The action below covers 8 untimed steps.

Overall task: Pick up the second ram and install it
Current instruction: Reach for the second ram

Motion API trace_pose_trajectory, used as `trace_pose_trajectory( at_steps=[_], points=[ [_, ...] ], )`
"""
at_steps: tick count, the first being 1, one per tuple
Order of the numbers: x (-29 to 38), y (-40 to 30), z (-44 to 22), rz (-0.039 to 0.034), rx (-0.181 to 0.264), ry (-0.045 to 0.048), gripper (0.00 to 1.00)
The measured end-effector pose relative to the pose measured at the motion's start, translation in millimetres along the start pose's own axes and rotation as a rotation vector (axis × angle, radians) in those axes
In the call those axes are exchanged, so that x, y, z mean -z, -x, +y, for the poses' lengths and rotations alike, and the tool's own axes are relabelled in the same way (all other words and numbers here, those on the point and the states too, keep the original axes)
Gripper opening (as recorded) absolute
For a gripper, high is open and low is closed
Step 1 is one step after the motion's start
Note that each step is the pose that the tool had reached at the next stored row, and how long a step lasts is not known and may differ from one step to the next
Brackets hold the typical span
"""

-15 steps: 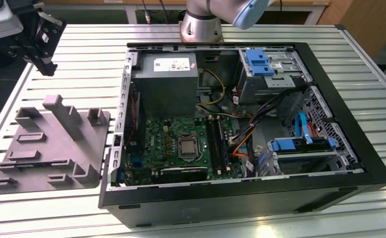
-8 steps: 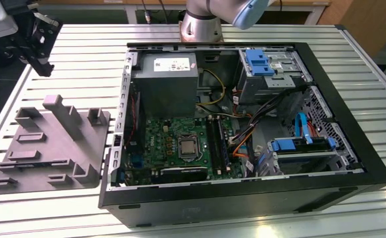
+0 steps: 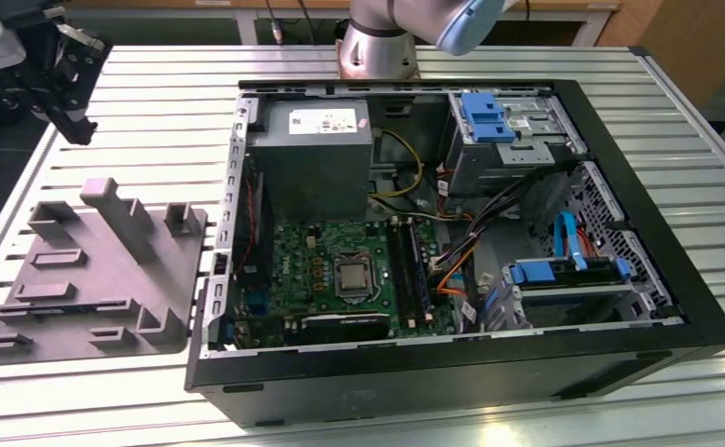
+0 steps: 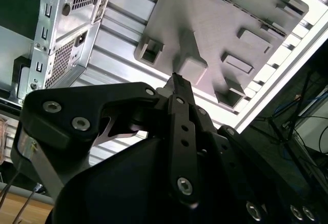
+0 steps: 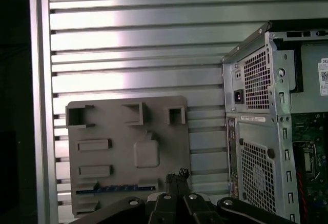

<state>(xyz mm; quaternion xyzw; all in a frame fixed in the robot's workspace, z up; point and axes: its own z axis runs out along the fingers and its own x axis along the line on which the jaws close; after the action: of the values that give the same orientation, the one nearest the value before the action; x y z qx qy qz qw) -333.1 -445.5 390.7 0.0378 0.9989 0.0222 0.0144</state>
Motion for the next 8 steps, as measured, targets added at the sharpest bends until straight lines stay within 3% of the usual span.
trace_pose_trajectory(
  at_steps=[8],
  points=[
    [0.1,-3.0,-0.7,0.0000,0.000,0.0000,0.11]
  ],
)
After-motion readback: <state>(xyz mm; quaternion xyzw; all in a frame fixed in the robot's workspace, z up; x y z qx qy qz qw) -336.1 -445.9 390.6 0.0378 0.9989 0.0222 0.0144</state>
